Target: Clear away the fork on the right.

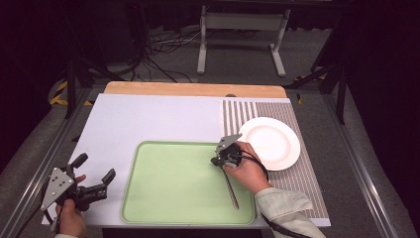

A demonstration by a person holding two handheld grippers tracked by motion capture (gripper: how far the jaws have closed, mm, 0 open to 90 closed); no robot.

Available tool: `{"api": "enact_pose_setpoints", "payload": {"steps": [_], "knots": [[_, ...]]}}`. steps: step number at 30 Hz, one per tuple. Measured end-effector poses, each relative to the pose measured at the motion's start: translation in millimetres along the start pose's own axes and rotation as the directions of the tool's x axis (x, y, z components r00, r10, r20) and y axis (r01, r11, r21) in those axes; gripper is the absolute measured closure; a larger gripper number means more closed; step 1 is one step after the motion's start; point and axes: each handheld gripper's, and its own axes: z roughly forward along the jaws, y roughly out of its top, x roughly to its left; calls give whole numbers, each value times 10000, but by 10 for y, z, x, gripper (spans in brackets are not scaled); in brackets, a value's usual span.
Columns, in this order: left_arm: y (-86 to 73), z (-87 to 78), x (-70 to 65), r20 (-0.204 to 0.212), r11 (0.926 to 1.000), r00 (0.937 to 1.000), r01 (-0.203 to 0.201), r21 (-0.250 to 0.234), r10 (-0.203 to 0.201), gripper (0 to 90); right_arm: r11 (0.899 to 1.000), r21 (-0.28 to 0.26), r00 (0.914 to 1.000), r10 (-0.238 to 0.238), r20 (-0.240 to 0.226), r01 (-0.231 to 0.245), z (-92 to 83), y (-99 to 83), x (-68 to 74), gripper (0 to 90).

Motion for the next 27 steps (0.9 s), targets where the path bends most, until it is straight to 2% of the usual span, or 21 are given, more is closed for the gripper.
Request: {"api": "enact_pose_setpoints", "payload": {"steps": [27], "knots": [[-13,10,-1,17,10000,10000,-5,86,5,5,9973,187,9959,697,567,-709,-157,-171,-215,900]]}}
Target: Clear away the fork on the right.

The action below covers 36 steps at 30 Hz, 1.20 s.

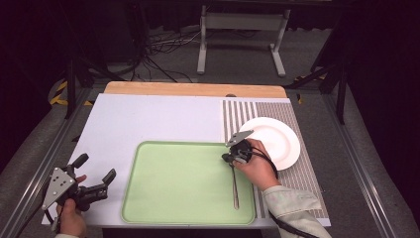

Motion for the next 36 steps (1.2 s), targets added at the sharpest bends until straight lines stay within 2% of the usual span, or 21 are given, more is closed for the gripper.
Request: {"api": "enact_pose_setpoints", "payload": {"steps": [1,11,15,18,23,26,28,30,36], "knots": [[0,0,0,0,10000,10000,0,0,0,5,9999,3,9999,135,47,-135,-6,-8,-4,900],[4,2,1,-14,10000,10000,7,-31,-7,5,9999,29,9997,158,186,-158,-29,-31,-33,900],[0,7,0,-2,10000,10000,-1,33,1,5,9997,-204,9997,164,190,-160,-85,-5,-25,872],[4,-2,3,-32,10000,10000,2,-27,-2,5,9981,-587,9998,182,120,-174,-167,34,-11,745],[3,1,-1,-15,10000,10000,6,-7,-6,5,9882,-1524,9998,165,82,-151,-327,108,17,380],[3,4,-3,-7,10000,10000,-7,-8,7,5,9855,-1693,9997,101,225,-62,-432,137,50,254],[2,4,-2,-5,10000,10000,-11,34,11,5,9848,-1737,9994,110,317,-53,-465,141,60,229],[4,4,-4,-23,10000,10000,3,-6,-3,5,9783,-2068,9991,-2,417,88,-569,144,76,168],[4,1,-6,-12,10000,10000,-10,23,10,5,9629,-2662,9982,-313,517,440,-780,124,109,147]]}}
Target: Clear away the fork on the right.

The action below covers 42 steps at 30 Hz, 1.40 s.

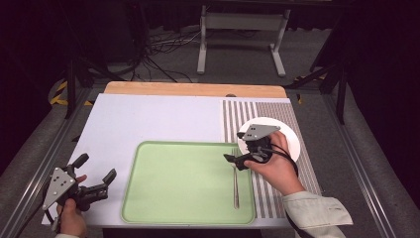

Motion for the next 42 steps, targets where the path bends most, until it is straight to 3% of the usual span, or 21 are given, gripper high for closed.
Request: {"api": "enact_pose_setpoints", "payload": {"steps": [4,11,17,23,27,28,33,35,38,42], "knots": [[3,-5,3,-15,10000,10000,23,-50,-23,5,9995,-267,9998,-161,97,163,-123,-4,0,147],[5,-3,-6,-19,10000,10000,-6,-12,6,5,9945,-1047,9997,-16,258,43,-435,-104,-15,142],[1,-1,-10,-36,10000,10000,15,-29,-15,5,9835,-1807,9986,116,509,-22,-674,-291,-38,138],[-3,1,-15,-24,10000,10000,37,-1,-37,5,9655,-2596,9960,431,778,-215,-876,-595,-73,138],[-5,5,-19,-22,10000,10000,16,51,-15,5,9578,-2849,9941,643,874,-369,-942,-731,-92,136],[-6,6,-20,-24,10000,10000,3,67,-2,5,9515,-3039,9927,783,920,-469,-983,-852,-102,136],[-8,7,-23,-20,10000,10000,10,66,-10,5,9399,-3348,9898,1045,970,-664,-1028,-1014,-119,136],[-11,12,-25,-12,10000,10000,44,50,-44,5,9253,-3731,9870,1165,1107,-674,-1046,-1163,-136,137],[-11,17,-30,47,10000,10000,28,41,-28,5,9118,-4051,9829,1299,1308,-666,-1042,-1317,-145,147],[-9,18,-26,87,10000,10000,25,25,-25,5,9042,-4193,9796,1499,1341,-809,-1033,-1469,-173,146]]}}
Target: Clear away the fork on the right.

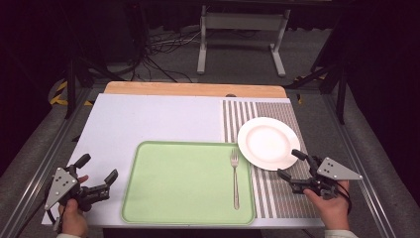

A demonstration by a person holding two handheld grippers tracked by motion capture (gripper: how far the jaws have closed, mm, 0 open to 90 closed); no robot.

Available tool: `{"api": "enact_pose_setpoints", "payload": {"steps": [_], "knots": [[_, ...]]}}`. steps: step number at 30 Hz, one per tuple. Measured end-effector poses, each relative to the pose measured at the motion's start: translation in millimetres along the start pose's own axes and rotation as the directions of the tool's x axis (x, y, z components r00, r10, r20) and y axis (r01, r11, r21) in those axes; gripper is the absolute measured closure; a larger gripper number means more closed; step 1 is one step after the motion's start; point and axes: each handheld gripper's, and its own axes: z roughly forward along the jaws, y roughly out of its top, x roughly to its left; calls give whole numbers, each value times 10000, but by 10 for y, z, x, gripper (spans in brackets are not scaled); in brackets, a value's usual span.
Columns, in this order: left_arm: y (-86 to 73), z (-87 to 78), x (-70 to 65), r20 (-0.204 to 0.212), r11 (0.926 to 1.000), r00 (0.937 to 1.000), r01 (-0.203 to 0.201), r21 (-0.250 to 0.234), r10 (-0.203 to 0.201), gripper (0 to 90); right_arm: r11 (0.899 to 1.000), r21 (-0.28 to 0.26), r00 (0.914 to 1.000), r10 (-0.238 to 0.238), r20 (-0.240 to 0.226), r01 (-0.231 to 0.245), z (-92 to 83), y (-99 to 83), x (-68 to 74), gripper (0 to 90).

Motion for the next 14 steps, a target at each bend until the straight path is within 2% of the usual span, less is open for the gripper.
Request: {"api": "enact_pose_setpoints", "payload": {"steps": [4,9,12,14], "knots": [[7,-9,8,-14,10000,10000,24,-90,-25,5,9996,-76,9996,285,26,-285,-37,-91,-31,144],[9,-16,10,12,10000,10000,26,-84,-26,5,9980,156,9974,600,406,-607,-99,-263,-73,143],[7,-13,4,32,10000,10000,25,-92,-25,5,9973,380,9970,615,464,-633,-97,-298,-84,143],[7,-11,4,29,9999,10000,26,-106,-25,5,9976,338,9969,581,529,-599,-88,-286,-86,143]]}}
